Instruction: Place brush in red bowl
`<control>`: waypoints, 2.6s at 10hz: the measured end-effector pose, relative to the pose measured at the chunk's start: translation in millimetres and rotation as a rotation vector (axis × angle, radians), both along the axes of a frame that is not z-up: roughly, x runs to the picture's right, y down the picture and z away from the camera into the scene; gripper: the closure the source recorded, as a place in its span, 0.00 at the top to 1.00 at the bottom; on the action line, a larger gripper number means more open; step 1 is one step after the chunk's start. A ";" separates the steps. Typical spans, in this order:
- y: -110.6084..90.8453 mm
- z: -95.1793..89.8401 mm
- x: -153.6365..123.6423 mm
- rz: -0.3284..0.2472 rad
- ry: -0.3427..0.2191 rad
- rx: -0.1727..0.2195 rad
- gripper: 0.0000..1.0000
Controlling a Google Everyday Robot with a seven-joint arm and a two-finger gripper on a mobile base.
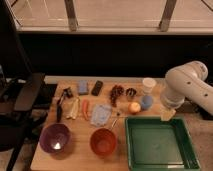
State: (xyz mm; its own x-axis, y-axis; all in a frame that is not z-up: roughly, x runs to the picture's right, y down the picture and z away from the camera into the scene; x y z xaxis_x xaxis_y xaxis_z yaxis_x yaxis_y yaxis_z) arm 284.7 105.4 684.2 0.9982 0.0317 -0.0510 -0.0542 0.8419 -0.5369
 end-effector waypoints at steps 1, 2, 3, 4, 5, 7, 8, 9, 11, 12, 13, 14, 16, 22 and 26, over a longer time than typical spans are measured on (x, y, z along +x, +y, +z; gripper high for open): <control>0.0 0.0 0.0 0.000 0.000 0.000 0.65; 0.0 0.0 0.0 0.000 0.000 0.000 0.65; 0.0 0.0 0.0 0.000 0.000 0.000 0.65; 0.0 0.0 0.0 0.000 0.000 0.000 0.65; 0.0 0.0 0.0 0.000 0.000 0.000 0.65; 0.0 0.0 0.0 0.000 0.000 0.000 0.65; 0.0 0.0 0.0 0.000 0.000 0.000 0.65; 0.0 0.0 0.0 0.000 0.000 0.000 0.65; 0.0 0.0 0.0 0.000 0.000 0.000 0.65; 0.0 0.0 0.0 0.000 0.000 0.000 0.65; 0.0 0.0 0.0 0.000 0.000 0.000 0.65; 0.0 0.0 0.0 0.000 0.000 0.000 0.65; 0.0 0.0 0.0 0.000 0.000 0.000 0.65; 3.5 8.6 -57.2 -0.158 -0.287 -0.055 0.65; -12.6 2.8 -158.5 -0.276 -0.543 -0.011 0.65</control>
